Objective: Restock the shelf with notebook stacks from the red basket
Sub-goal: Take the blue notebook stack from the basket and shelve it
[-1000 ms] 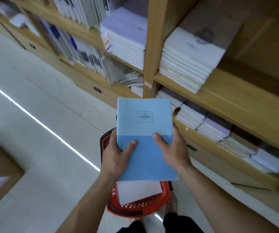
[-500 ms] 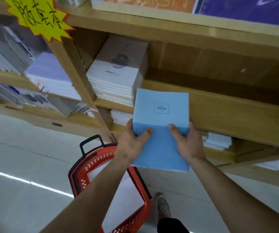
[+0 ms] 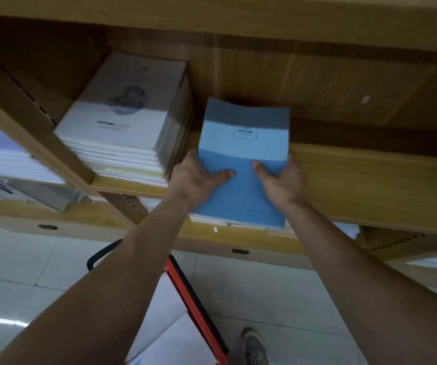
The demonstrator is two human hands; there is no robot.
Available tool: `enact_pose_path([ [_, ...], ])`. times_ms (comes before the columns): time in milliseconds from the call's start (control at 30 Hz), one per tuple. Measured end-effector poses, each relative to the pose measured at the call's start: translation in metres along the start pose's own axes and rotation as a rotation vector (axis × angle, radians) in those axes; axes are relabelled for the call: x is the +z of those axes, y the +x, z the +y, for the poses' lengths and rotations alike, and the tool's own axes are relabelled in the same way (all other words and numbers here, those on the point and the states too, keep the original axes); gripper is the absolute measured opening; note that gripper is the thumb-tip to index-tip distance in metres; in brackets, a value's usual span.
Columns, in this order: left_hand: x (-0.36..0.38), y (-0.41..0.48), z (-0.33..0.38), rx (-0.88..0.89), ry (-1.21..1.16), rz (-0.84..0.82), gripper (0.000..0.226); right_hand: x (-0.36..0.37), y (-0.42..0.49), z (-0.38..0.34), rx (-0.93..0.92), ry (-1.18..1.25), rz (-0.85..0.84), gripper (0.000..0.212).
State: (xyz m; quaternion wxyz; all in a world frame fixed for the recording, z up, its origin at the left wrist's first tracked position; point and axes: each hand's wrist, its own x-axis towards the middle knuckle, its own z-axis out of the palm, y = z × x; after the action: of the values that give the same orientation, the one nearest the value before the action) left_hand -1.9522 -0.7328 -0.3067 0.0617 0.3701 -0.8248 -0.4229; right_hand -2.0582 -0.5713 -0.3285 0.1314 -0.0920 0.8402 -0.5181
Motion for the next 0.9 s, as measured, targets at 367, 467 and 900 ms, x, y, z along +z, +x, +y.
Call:
enact_pose_path([
  [367,0.009,-0.016,-0.021,-0.038,-0.309,-0.012,0.056,0.000,-0.032,0.021,0.097,0.073,-0.034,0.032],
  [467,0.010,-0.010,-0.014,-0.042,-0.305,0.060,0.047,0.005,-0.019,0.013,0.083,0.121,-0.030,0.024],
  [900,0.006,0.035,0.000,0.022,-0.030,0.095,0.057,0.019,0.035,-0.005,-0.004,0.006,-0.003,0.036],
])
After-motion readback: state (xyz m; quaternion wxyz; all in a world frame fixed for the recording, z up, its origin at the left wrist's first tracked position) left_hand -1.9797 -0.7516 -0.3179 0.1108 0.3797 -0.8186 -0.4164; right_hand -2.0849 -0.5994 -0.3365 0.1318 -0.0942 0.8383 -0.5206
